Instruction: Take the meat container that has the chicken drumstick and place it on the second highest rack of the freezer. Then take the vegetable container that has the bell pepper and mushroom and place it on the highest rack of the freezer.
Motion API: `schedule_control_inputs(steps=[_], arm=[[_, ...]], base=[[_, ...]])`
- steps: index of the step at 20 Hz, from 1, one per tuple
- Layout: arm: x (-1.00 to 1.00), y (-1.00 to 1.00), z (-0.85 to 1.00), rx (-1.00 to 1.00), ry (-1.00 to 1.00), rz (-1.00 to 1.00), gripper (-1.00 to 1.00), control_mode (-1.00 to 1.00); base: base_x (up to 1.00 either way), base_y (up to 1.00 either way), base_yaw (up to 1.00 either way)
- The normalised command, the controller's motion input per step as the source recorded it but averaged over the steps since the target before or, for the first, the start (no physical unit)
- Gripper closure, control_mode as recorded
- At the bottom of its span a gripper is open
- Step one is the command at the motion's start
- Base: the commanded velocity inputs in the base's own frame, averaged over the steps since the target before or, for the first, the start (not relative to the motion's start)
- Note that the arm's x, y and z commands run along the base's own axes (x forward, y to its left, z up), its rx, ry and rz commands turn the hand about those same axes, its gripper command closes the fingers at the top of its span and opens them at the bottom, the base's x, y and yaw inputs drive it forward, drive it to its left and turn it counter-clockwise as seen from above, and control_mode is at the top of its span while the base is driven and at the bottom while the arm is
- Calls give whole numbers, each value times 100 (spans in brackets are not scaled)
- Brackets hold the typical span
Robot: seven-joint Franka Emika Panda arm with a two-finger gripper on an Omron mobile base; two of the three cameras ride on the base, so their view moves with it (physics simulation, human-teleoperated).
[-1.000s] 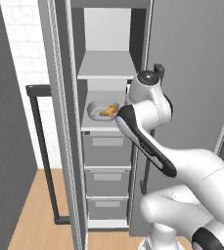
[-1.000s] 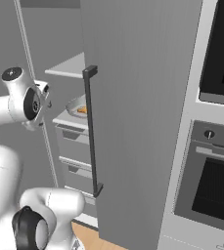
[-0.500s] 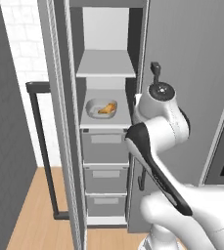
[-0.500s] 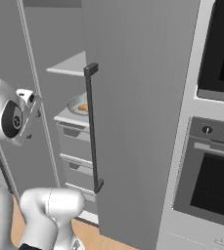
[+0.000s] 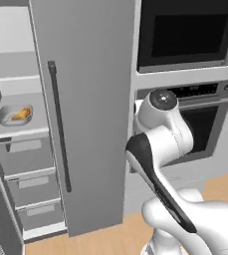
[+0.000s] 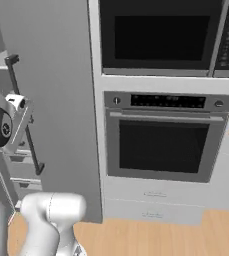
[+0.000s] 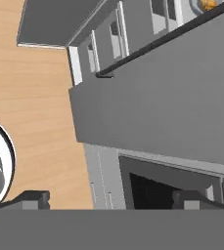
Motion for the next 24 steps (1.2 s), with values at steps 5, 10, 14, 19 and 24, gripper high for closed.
schedule_control_inputs(steps=[5,10,14,19,24], arm=[[0,0,0,0,0,0,-100,100],[0,0,0,0,0,0,-100,100],[0,0,0,0,0,0,-100,100],[0,0,0,0,0,0,-100,100],[0,0,0,0,0,0,-100,100]], base=[[-2,-82,-62],[2,-79,-59],[42,-59,-51],[62,-52,-46],[82,-55,-38]])
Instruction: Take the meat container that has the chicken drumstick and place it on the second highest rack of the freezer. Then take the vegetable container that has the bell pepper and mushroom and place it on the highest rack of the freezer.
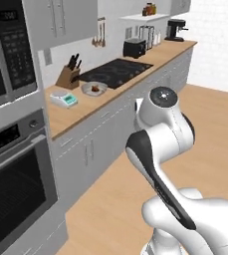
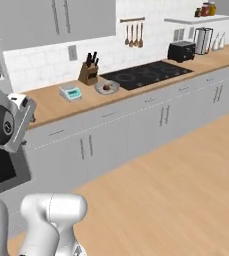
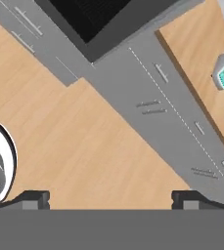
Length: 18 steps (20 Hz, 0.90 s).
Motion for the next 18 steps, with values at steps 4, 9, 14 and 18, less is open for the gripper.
schedule_control_inputs(steps=[4,9,14,18], arm=[[0,0,0,0,0,0,-100,100],[0,0,0,0,0,0,-100,100],[0,0,0,0,0,0,-100,100],[0,0,0,0,0,0,-100,100]], base=[[100,-42,-24],[100,-21,-15],[100,-8,-6],[100,-10,33]])
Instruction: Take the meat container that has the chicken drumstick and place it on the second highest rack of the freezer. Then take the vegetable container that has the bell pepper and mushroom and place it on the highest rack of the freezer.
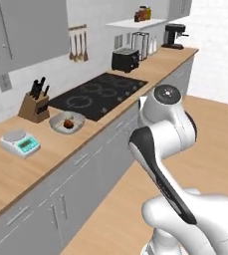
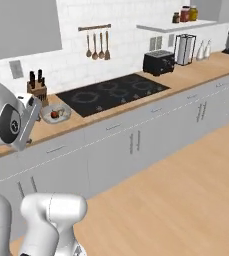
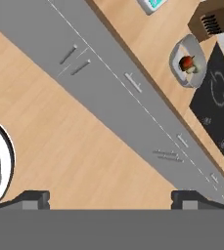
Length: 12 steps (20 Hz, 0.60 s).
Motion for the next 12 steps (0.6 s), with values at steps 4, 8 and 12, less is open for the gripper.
schedule_control_inputs(steps=[4,8,12], arm=[[0,0,0,0,0,0,-100,100],[0,0,0,0,0,0,-100,100],[0,0,0,0,0,0,-100,100]], base=[[100,-8,51],[100,-9,58],[97,-24,59]])
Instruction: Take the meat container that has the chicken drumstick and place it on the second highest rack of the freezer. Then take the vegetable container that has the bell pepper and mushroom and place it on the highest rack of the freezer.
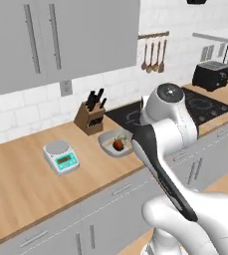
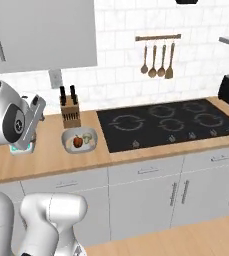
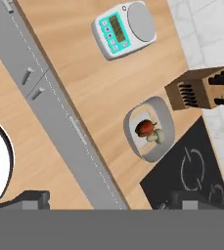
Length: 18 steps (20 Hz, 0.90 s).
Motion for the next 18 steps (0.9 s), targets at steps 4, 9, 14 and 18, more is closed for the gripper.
schedule_control_inputs(steps=[4,9,14,18], arm=[[0,0,0,0,0,0,-100,100],[0,0,0,0,0,0,-100,100],[0,0,0,0,0,0,-100,100],[79,-24,-83,5,16,21,-100,-100]], base=[[28,-66,52],[15,-62,38],[30,-16,24],[0,0,0]])
